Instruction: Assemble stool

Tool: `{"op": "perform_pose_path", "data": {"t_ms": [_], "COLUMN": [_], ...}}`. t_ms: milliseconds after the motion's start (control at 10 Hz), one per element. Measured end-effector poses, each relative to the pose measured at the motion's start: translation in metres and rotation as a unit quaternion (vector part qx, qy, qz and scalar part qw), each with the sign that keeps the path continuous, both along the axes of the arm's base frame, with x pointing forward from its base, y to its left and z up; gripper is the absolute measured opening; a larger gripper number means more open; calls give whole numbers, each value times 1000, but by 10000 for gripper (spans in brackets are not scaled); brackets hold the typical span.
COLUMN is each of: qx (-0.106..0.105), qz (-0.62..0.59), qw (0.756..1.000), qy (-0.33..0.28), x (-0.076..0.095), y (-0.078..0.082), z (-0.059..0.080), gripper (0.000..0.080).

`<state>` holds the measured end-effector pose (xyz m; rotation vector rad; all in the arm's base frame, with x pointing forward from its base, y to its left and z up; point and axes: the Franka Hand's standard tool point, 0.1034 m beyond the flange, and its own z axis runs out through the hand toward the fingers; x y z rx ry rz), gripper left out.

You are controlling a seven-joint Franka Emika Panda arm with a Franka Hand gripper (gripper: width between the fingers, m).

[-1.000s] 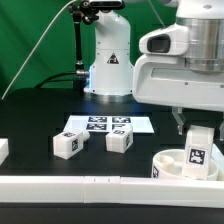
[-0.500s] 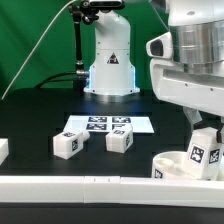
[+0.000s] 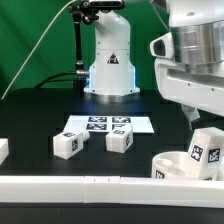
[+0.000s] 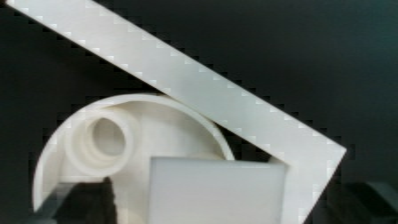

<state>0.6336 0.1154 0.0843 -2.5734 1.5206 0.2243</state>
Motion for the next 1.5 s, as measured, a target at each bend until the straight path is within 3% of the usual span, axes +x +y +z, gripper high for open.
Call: {"op": "perform_pose_path", "data": {"t_ms": [200, 300, 700, 800, 1100, 1300, 1500], "qx": [11, 13, 19, 9, 20, 22, 27], "qz": [131, 140, 292, 376, 537, 577, 643], "qw": [991, 990, 955, 925, 840, 811, 759], "qy": [-19, -18, -49, -61, -82, -90, -102], "x": [0, -1, -1, 0, 1, 2, 2], "y": [6, 7, 5, 2, -2, -5, -5], "z": [6, 11, 9, 10, 12, 11, 11], "gripper": [643, 649, 649, 649, 649, 649, 649]}}
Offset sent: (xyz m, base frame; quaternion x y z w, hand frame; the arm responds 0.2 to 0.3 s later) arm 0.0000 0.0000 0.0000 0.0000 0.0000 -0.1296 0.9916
